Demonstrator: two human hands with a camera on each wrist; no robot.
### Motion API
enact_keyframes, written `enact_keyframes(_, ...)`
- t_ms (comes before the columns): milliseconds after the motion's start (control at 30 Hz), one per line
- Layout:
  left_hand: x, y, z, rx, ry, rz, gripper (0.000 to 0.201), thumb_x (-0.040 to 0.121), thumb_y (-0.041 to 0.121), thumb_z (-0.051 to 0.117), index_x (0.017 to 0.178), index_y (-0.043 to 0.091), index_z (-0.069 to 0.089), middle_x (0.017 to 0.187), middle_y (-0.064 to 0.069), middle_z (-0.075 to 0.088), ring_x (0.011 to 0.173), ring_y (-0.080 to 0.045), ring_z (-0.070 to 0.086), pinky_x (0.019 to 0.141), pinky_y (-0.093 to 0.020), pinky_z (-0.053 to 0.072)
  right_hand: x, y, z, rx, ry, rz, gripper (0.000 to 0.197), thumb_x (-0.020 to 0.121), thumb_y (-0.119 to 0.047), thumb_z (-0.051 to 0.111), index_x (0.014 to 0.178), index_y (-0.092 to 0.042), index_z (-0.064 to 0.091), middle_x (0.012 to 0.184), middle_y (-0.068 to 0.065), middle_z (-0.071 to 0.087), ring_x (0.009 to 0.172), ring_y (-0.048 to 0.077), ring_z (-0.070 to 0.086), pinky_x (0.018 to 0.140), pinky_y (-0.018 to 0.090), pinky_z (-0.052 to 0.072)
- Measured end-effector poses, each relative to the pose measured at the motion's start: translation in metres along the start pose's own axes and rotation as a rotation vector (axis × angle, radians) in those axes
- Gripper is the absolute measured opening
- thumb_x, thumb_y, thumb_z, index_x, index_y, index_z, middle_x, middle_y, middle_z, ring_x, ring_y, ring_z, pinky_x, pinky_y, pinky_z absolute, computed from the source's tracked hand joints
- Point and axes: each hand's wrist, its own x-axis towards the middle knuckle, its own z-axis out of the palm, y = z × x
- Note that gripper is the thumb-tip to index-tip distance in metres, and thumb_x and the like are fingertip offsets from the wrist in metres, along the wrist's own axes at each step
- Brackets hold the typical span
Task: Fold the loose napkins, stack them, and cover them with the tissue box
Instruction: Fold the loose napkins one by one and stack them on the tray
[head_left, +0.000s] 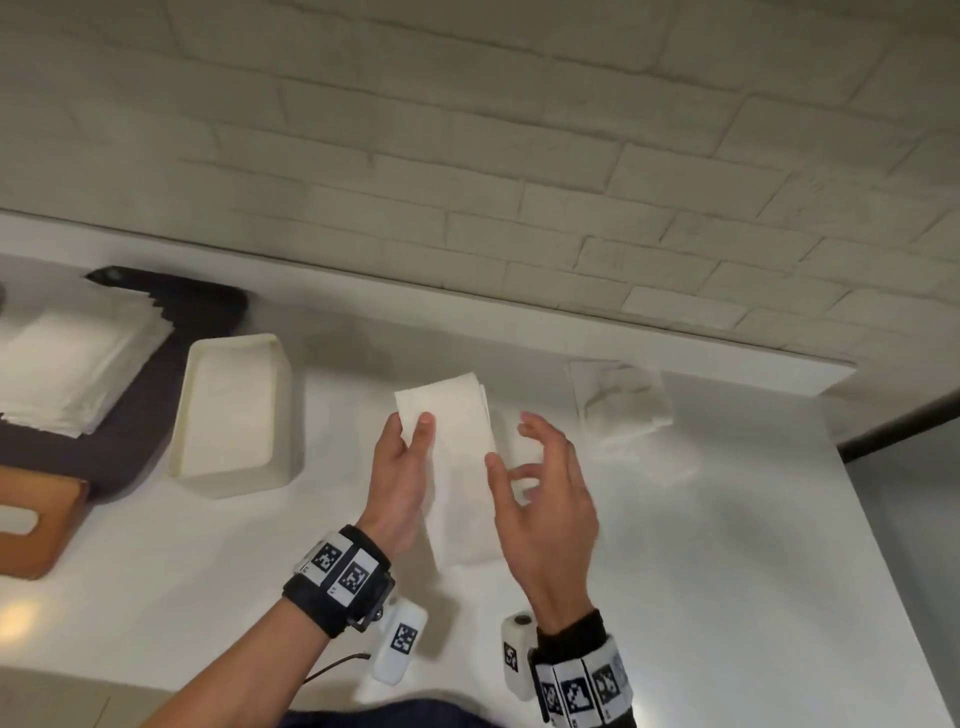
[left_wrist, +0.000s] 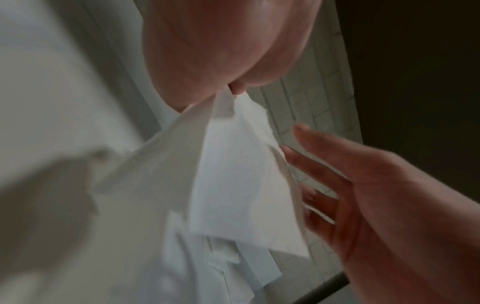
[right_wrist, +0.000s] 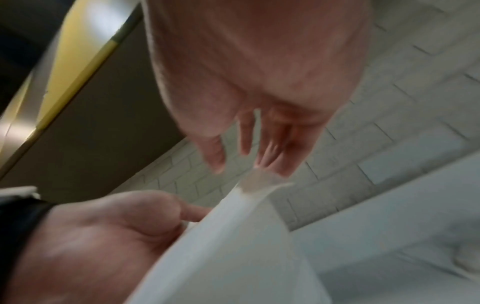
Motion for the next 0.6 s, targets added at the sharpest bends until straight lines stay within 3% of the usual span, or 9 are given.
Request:
enact_keyframes(33, -0.002, 0.009, -0.009, 0.000, -0.006, 0.016, 0.029, 0.111, 0.035, 0.058, 0.125, 0.010, 0.061, 0.121, -0.012, 0.078, 0.117, -0.036, 0.073, 0.108, -0.065, 0.052, 0.001, -0.010, 0.007, -0.015, 0.065, -0.001, 0.054, 0.103, -0.048, 0.068, 0.150, -0.037, 0.044, 0.142, -0.027, 0.054, 0.120, 0.001, 0.061, 0.100, 0.035, 0.053)
enact_keyframes(100, -0.004, 0.026, -0.027, -0.006, -0.045, 0.026, 0.033, 0.110, 0.036, 0.062, 0.130, 0.010, 0.060, 0.124, -0.010, 0.078, 0.119, -0.033, 0.073, 0.110, -0.061, 0.052, 0.004, -0.034, 0.031, 0.072, -0.030, 0.000, 0.060, 0.107, -0.049, 0.060, 0.158, -0.034, 0.033, 0.142, -0.027, 0.052, 0.130, -0.007, 0.052, 0.110, 0.035, 0.047)
enact_keyframes(200, 0.002, 0.050, -0.057, 0.063, -0.089, 0.091, 0.029, 0.109, 0.027, 0.064, 0.135, 0.016, 0.061, 0.126, -0.006, 0.077, 0.119, -0.028, 0.074, 0.109, -0.060, 0.054, -0.004, -0.073, 0.075, 0.242, -0.307, 0.019, 0.060, 0.112, -0.051, 0.050, 0.160, -0.051, 0.016, 0.140, -0.039, 0.053, 0.119, -0.019, 0.058, 0.102, 0.023, 0.054)
enact_keyframes(267, 0.012, 0.070, -0.082, 0.134, -0.059, 0.193, 0.027, 0.108, 0.026, 0.066, 0.134, 0.023, 0.061, 0.127, -0.001, 0.077, 0.120, -0.023, 0.073, 0.108, -0.058, 0.055, -0.011, -0.092, 0.100, 0.370, -0.284, 0.044, 0.066, 0.112, -0.044, 0.054, 0.162, -0.051, 0.011, 0.140, -0.023, 0.064, 0.118, -0.008, 0.067, 0.097, 0.021, 0.056)
enact_keyframes(367, 0.035, 0.109, -0.126, 0.152, 0.022, 0.321, 0.026, 0.108, 0.023, 0.065, 0.132, 0.022, 0.057, 0.125, 0.000, 0.075, 0.118, -0.018, 0.073, 0.108, -0.054, 0.056, -0.018, -0.109, 0.134, 0.500, -0.248, 0.062, 0.060, 0.111, -0.021, 0.061, 0.157, -0.036, 0.025, 0.120, -0.006, 0.075, 0.105, 0.010, 0.077, 0.089, 0.029, 0.063)
enact_keyframes(433, 0.057, 0.130, -0.159, 0.184, 0.044, 0.368, 0.031, 0.107, 0.021, 0.066, 0.135, 0.021, 0.053, 0.127, -0.001, 0.073, 0.119, -0.020, 0.072, 0.107, -0.056, 0.056, -0.019, -0.121, 0.161, 0.473, -0.283, 0.038, 0.041, 0.110, -0.013, 0.061, 0.142, -0.033, 0.045, 0.112, -0.011, 0.075, 0.087, 0.016, 0.076, 0.081, 0.042, 0.066)
enact_keyframes(467, 0.072, 0.138, -0.177, 0.233, 0.060, 0.386, 0.038, 0.105, 0.023, 0.068, 0.139, 0.022, 0.051, 0.131, 0.000, 0.071, 0.122, -0.020, 0.070, 0.109, -0.056, 0.055, -0.016, -0.127, 0.176, 0.437, -0.292, 0.024, 0.032, 0.109, -0.012, 0.061, 0.133, -0.031, 0.054, 0.110, -0.014, 0.074, 0.079, 0.016, 0.075, 0.078, 0.043, 0.065)
enact_keyframes(533, 0.098, 0.152, -0.210, 0.377, 0.099, 0.417, 0.055, 0.099, 0.031, 0.072, 0.148, 0.028, 0.044, 0.140, 0.001, 0.066, 0.130, -0.020, 0.065, 0.113, -0.055, 0.052, -0.007, -0.140, 0.210, 0.372, -0.327, 0.028, 0.021, 0.109, -0.013, 0.061, 0.120, -0.029, 0.064, 0.111, -0.016, 0.073, 0.073, 0.008, 0.074, 0.074, 0.026, 0.061)
enact_keyframes(600, 0.120, 0.160, -0.238, 0.531, 0.128, 0.436, 0.066, 0.097, 0.029, 0.074, 0.153, 0.028, 0.038, 0.145, -0.001, 0.061, 0.133, -0.021, 0.061, 0.115, -0.051, 0.049, 0.003, -0.154, 0.240, 0.271, -0.413, 0.111, 0.019, 0.109, -0.015, 0.059, 0.117, -0.031, 0.066, 0.118, -0.007, 0.072, 0.079, 0.002, 0.070, 0.069, 0.008, 0.048)
